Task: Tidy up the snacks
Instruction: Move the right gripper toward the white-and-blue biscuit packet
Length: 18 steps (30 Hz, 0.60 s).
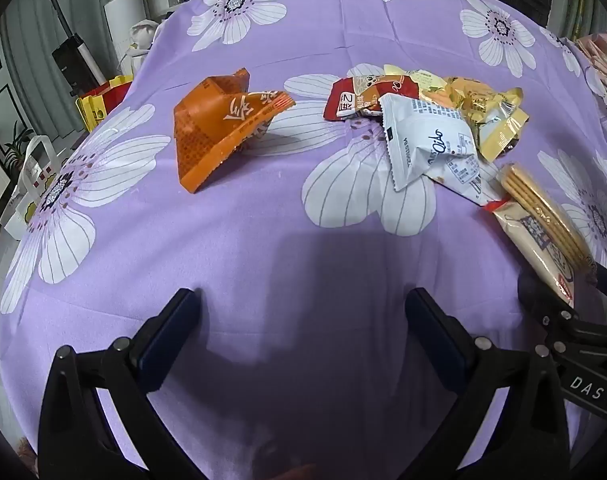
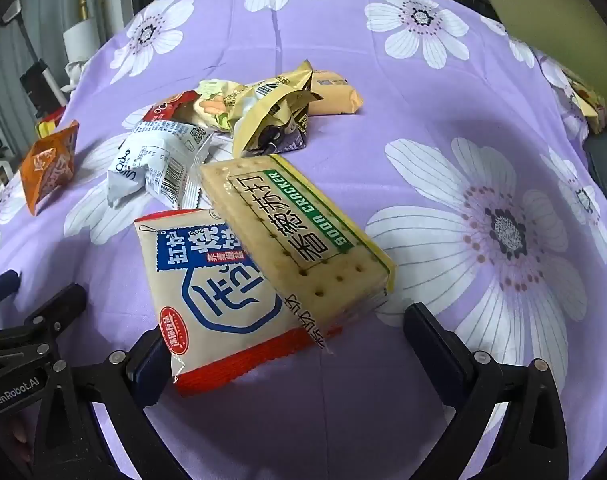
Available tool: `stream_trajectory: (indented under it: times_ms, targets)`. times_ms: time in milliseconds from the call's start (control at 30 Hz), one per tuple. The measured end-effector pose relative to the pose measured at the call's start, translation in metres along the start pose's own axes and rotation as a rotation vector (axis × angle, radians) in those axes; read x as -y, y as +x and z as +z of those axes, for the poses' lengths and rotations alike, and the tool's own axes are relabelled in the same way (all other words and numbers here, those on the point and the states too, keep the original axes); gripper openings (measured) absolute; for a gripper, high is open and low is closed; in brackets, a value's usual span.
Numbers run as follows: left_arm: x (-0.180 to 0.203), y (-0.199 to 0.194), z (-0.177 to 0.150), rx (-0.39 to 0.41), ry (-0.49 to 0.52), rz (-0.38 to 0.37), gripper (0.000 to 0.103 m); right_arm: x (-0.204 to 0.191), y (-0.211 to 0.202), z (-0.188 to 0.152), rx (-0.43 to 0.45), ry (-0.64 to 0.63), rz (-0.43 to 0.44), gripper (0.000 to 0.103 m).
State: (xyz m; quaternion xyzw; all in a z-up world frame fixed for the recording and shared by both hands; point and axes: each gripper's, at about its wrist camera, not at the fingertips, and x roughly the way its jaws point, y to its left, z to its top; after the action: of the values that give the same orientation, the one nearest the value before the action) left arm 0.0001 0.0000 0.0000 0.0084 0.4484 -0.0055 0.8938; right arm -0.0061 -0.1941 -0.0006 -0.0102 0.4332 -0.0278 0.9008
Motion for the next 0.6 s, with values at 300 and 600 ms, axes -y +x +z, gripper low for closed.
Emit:
stream_trajectory:
  times_ms: [300, 600]
  targets:
    - [-0.0001, -0.0005, -0.0005, 0.004, 0.000, 0.001, 0.103, 0.0002, -0.0001, 0.0001, 0.003, -0.001, -0.002, 0.103]
    - [-0.0007, -0.0020, -0.0018, 0.009, -0.001, 0.001, 0.103, 0.0000, -0.0001, 0.0002, 0.002, -0.001, -0.002, 0.103]
